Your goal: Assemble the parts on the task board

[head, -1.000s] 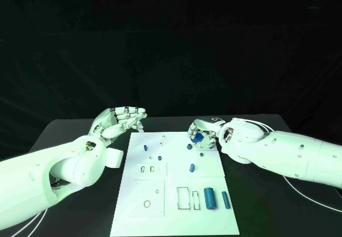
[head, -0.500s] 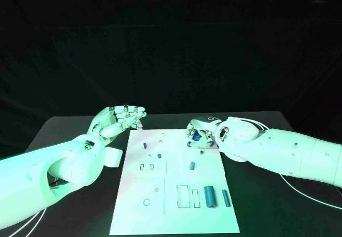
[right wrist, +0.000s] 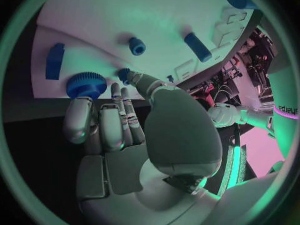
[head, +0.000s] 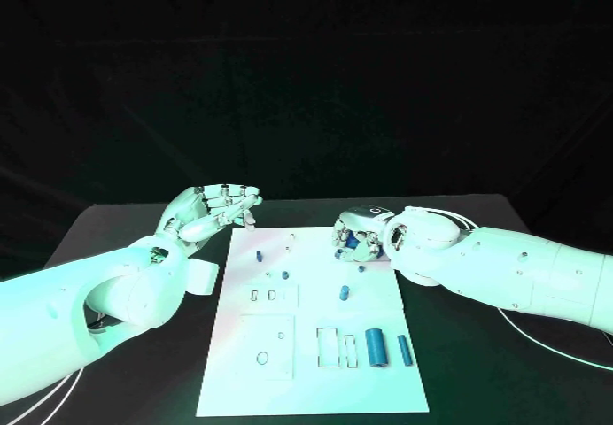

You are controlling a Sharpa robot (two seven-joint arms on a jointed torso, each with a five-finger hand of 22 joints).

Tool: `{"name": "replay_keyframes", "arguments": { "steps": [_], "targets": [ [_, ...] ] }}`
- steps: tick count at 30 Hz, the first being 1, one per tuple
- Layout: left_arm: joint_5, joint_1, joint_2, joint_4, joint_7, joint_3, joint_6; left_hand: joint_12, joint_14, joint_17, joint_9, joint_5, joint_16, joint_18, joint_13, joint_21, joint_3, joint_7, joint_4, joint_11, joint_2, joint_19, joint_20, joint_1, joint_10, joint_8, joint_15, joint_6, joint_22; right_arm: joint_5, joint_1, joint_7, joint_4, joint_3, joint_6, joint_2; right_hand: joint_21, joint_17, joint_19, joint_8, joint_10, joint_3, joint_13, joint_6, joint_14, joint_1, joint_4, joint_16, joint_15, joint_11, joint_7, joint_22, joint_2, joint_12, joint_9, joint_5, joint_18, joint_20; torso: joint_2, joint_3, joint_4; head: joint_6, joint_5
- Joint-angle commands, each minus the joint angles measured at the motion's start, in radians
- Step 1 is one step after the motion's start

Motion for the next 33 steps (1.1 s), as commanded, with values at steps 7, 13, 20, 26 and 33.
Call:
{"name": "replay_keyframes", "arguments": {
  "steps": [7, 13, 20, 26, 33],
  "targets": [
    [-0.001, 0.003, 0.004, -0.004, 0.003, 0.001, 0.02, -0.004, -0.007, 0.002, 0.001, -0.002, 0.008, 0.004, 0.002, 0.005, -0.002, 0.001, 0.0, 0.003, -0.003, -0.008, 0.004, -0.003, -0.006, -0.006, 0.001, -0.008, 0.002, -0.013, -0.004, -0.004, -0.008, 0.0, 0.034, 0.006, 0.014, 0.006, 0.012, 0.014, 0.024, 0.034, 0.003, 0.019, 0.036, 0.005, 0.008, 0.014, 0.0, -0.003, -0.005, 0.017, 0.011, 0.002, 0.012, 0.007, -0.022, -0.002, 0.004, 0.0013, 0.0001, -0.006, 0.006],
    [-0.001, 0.003, 0.006, -0.006, 0.002, 0.001, 0.021, -0.004, -0.008, 0.003, 0.002, -0.002, 0.009, 0.004, 0.002, 0.006, -0.002, 0.001, 0.0, 0.003, -0.002, -0.009, 0.004, -0.003, -0.006, -0.006, 0.001, -0.007, 0.002, -0.008, -0.006, -0.005, -0.01, -0.001, 0.037, 0.011, 0.016, 0.006, 0.01, 0.019, 0.033, 0.044, 0.004, 0.022, 0.034, -0.003, 0.016, 0.019, -0.001, -0.005, -0.006, 0.02, 0.011, 0.001, 0.02, 0.0, -0.022, -0.003, 0.005, 0.0008, 0.0003, -0.004, 0.009],
    [0.0, 0.004, 0.006, -0.008, 0.002, 0.001, 0.02, -0.004, -0.008, 0.003, 0.002, -0.002, 0.01, 0.004, 0.002, 0.007, -0.002, 0.001, 0.0, 0.003, -0.002, -0.009, 0.004, -0.004, -0.006, -0.006, 0.001, -0.007, 0.003, -0.001, -0.007, -0.009, -0.012, -0.001, 0.024, 0.016, 0.019, 0.006, 0.009, 0.023, 0.037, 0.05, 0.004, 0.024, 0.033, -0.016, 0.031, 0.023, -0.001, -0.006, -0.008, 0.026, 0.014, 0.001, 0.028, -0.01, -0.023, -0.003, 0.007, 0.001, 0.0002, -0.011, 0.013],
    [0.0, 0.004, 0.006, -0.01, 0.003, 0.001, 0.017, -0.003, -0.008, 0.003, 0.002, -0.002, 0.01, 0.004, 0.002, 0.008, -0.001, 0.0, 0.0, 0.003, -0.001, -0.009, 0.004, -0.003, -0.006, -0.006, 0.001, -0.007, 0.003, 0.009, -0.007, -0.02, -0.013, -0.001, -0.036, 0.017, 0.018, 0.003, 0.006, 0.039, 0.059, 0.066, 0.008, 0.032, 0.032, -0.022, 0.054, 0.028, -0.007, -0.014, -0.017, 0.028, 0.042, 0.006, 0.05, -0.034, -0.022, -0.007, 0.007, 0.001, -0.0009, -0.011, 0.011],
    [0.003, 0.004, 0.006, -0.016, 0.01, 0.001, 0.002, -0.004, -0.011, 0.005, 0.003, -0.003, 0.015, 0.005, 0.002, 0.013, 0.0, 0.001, -0.003, 0.003, 0.0, -0.012, 0.004, 0.001, -0.009, -0.007, 0.001, -0.011, 0.006, 0.003, -0.008, -0.046, -0.003, -0.001, -0.134, 0.02, 0.019, -0.001, 0.005, 0.055, 0.069, 0.091, 0.01, 0.03, 0.03, -0.009, 0.056, 0.032, -0.011, -0.018, -0.02, 0.033, 0.057, 0.006, 0.077, -0.056, -0.022, -0.011, 0.008, 0.0019, -0.0021, 0.0, 0.011]
  ]
}}
